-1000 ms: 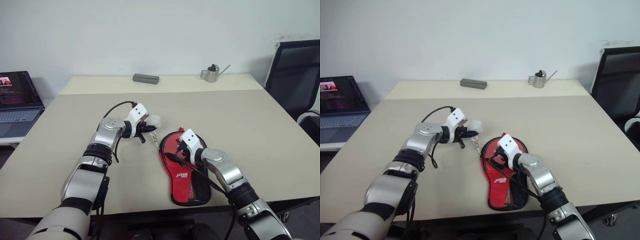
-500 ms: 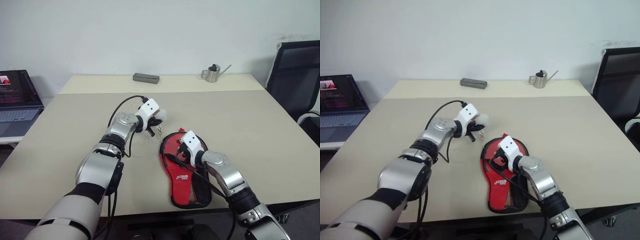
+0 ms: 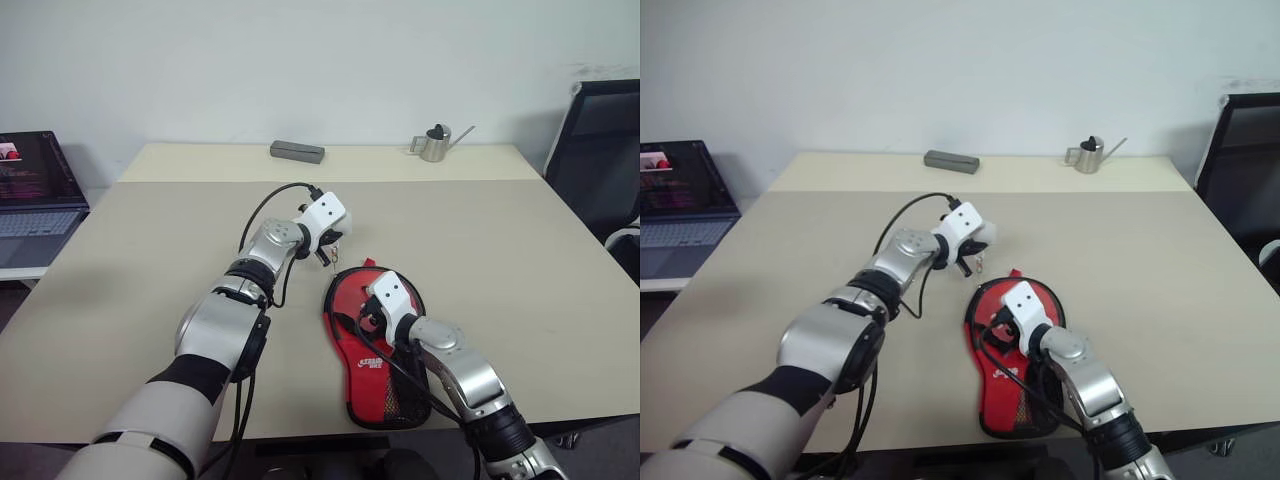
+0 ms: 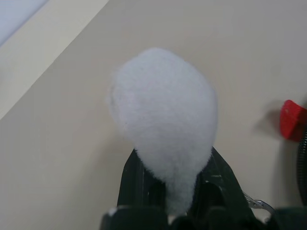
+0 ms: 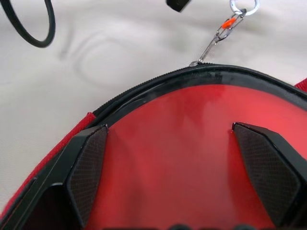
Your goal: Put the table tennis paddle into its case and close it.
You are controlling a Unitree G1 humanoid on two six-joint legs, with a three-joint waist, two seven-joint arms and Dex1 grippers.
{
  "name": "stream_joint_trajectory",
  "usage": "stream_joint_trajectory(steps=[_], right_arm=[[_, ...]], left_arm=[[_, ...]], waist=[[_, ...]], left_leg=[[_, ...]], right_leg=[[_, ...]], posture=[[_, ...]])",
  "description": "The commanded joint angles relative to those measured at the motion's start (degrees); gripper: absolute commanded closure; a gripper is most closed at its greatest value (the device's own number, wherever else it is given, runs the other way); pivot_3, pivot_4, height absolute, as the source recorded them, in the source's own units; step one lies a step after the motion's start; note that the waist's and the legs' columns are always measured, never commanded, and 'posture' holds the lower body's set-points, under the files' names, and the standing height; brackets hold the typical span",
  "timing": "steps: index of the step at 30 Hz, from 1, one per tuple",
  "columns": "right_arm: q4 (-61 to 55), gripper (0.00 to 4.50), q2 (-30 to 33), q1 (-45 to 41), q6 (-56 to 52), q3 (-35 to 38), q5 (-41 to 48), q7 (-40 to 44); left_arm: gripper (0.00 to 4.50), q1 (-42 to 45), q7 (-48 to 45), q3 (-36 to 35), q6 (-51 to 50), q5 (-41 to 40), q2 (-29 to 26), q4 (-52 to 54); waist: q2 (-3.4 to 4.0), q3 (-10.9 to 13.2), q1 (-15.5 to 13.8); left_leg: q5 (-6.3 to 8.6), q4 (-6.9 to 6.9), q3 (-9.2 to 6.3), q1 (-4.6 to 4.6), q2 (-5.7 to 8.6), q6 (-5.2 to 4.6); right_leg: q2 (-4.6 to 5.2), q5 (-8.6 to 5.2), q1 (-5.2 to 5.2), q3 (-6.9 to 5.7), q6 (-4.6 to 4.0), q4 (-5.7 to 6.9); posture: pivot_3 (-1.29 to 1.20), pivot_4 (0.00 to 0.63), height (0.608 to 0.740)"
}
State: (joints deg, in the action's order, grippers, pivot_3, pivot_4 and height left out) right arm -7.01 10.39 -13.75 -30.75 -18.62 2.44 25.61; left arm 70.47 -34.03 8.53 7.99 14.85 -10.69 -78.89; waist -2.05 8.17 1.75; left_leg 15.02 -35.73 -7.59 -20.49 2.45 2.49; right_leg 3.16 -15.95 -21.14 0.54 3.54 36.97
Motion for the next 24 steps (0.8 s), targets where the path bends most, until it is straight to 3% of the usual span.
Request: stream_joint_trajectory(steps=[1, 24], right_arm=[[5.21, 0.0, 1.99, 9.92, -12.47, -5.6, -1.51, -0.53], [-0.74, 0.0, -0.33, 16.22, -15.45, -6.53, -1.06, -6.02]], left_arm=[[4.28, 4.07, 3.42, -1.1, 0.99, 0.28, 1.16, 0.97], [4.28, 5.58, 7.57, 2.2, 1.26, 7.63, 9.2, 0.01]], waist=[[0.01, 0.0, -0.06], [0.04, -0.08, -0.08]], left_leg=[[0.0, 0.0, -0.01, -0.13, 0.0, 0.0], [0.1, 0.0, -0.11, -0.25, 0.03, 0.06]], right_leg=[[0.0, -0.01, -0.06, -0.01, -0.01, 0.0], [0.0, -0.18, -0.07, -0.13, 0.12, -0.05]], posture=[[0.0, 0.15, 0.74], [0.0, 0.15, 0.74]])
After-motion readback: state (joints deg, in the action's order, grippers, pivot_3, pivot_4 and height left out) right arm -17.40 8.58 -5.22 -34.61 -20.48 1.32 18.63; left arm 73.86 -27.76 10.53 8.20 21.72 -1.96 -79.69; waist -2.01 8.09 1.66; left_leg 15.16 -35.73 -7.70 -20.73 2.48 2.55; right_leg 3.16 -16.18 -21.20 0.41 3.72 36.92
